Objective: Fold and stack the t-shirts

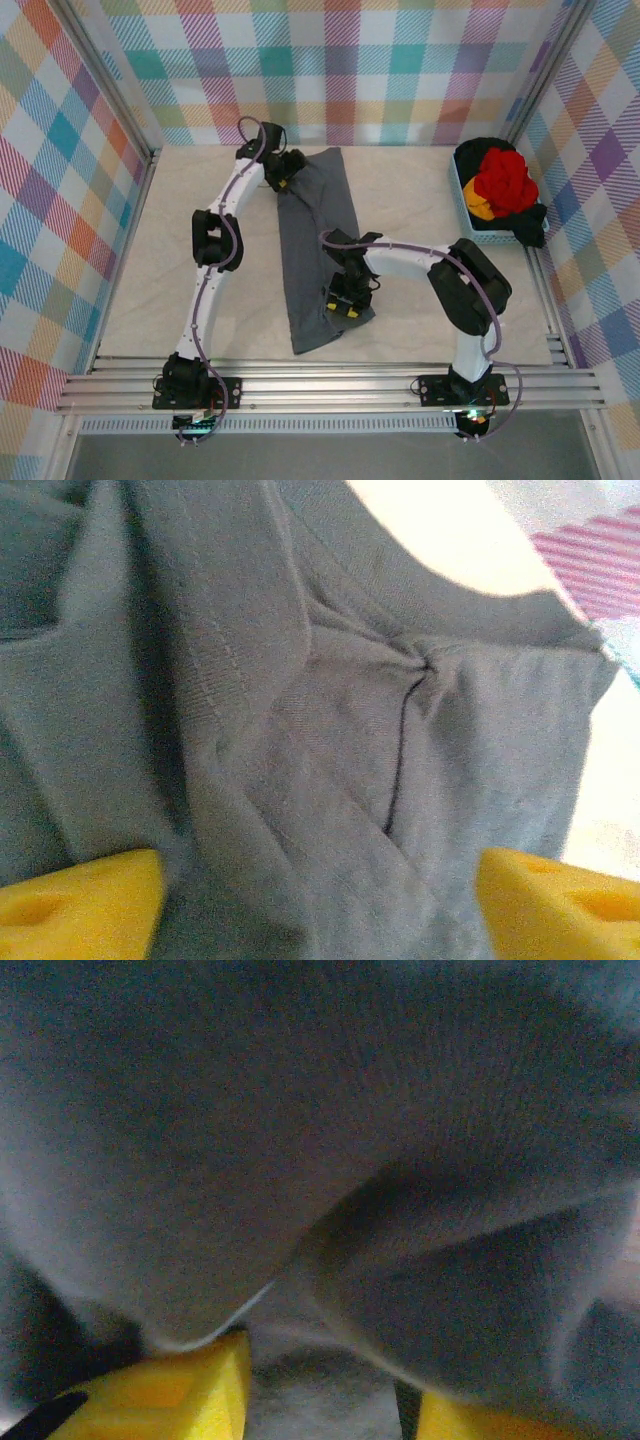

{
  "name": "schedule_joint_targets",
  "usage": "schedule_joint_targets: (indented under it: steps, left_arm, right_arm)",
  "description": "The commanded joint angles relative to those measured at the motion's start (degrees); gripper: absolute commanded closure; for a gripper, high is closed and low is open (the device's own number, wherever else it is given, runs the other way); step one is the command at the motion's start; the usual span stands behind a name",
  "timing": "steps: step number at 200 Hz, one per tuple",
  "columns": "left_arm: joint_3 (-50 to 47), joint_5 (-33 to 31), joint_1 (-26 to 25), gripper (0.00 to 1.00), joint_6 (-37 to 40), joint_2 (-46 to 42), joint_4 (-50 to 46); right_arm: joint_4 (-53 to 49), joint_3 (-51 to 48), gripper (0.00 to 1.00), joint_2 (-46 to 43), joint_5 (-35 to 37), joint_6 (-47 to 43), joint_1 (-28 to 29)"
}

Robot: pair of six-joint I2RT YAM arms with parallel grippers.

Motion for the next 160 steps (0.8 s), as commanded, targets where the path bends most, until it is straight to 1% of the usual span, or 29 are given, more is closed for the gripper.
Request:
schedule_joint_targets:
  steps: [1, 9, 17, 30, 40, 52, 62, 74, 81, 94, 106, 114, 125, 137, 148, 160]
  left_arm:
    - [1.71, -4.03, 2.09, 0.14, 4.35, -13.5, -9.95]
    - [-2.86, -4.03, 2.76, 0.16, 3.71, -18.01, -12.39]
    - [-10.8, -3.16, 2.88, 0.2, 3.65, -23.33, -11.66]
    - [-31.68, -1.72, 1.81, 0.25, 2.76, -36.98, -5.39]
    - [-46.69, 0.68, 0.51, 0.34, 0.63, -46.14, -1.55]
    - [-60.29, 3.56, -1.62, 0.44, -1.57, -54.93, -2.17]
    - [-72.26, 5.68, -3.84, 0.56, -4.56, -62.11, -1.32]
    - [-88.25, 8.01, -7.82, 0.65, -10.25, -71.7, 3.16]
    - [-94.59, 8.37, -10.63, 0.66, -13.18, -75.9, 4.46]
    - [-102.76, 8.4, -16.65, 0.66, -17.45, -81.84, 4.74]
    - [-108.83, 8.13, -22.72, 0.63, -23.0, -86.19, 7.97]
    - [-111.15, 7.39, -26.72, 0.62, -26.02, -87.97, 9.71]
    - [-112.28, 5.48, -30.99, 0.61, -27.83, -88.53, 8.28]
    - [-113.99, 4.09, -34.16, 0.61, -29.14, -88.44, 7.84]
    - [-116.66, 4.83, -36.06, 0.6, -30.98, -88.11, 11.27]
    - [-117.85, 5.44, -37.11, 0.57, -31.6, -86.71, 14.03]
  right_arm:
    - [-5.35, 2.35, 0.53, -7.79, 5.92, -2.88, -0.74]
    - [-6.6, 1.38, 0.51, -10.71, 6.99, -3.46, -1.75]
    - [-6.82, -0.25, 0.51, -14.13, 7.8, -4.4, -3.07]
    - [-6.34, -3.8, 0.5, -19.97, 9.46, -7.06, -5.73]
    - [-5.01, -7.23, 0.48, -24.11, 10.46, -10.61, -8.07]
    - [-2.07, -11.8, 0.47, -28.19, 6.54, -15.08, -12.31]
    - [-0.34, -14.66, 0.48, -30.23, 1.76, -18.1, -15.87]
    - [-1.08, -16.37, 0.48, -31.12, -0.46, -20.86, -18.27]
    - [-2.06, -16.61, 0.48, -30.75, -0.79, -22.28, -18.94]
    - [-4.01, -16.73, 0.49, -28.94, -1.16, -24.6, -19.17]
    - [-4.89, -17.05, 0.5, -27.33, -1.93, -25.8, -19.21]
    - [-4.27, -17.67, 0.5, -26.82, -2.94, -25.92, -19.23]
    - [-2.89, -18.89, 0.5, -26.5, -4.65, -25.84, -19.22]
    - [-2.1, -19.62, 0.49, -25.65, -6.01, -25.92, -19.21]
    - [-1.47, -20.32, 0.49, -24.93, -7.16, -26.07, -19.07]
    - [-0.32, -21.26, 0.49, -24.55, -8.46, -25.85, -18.64]
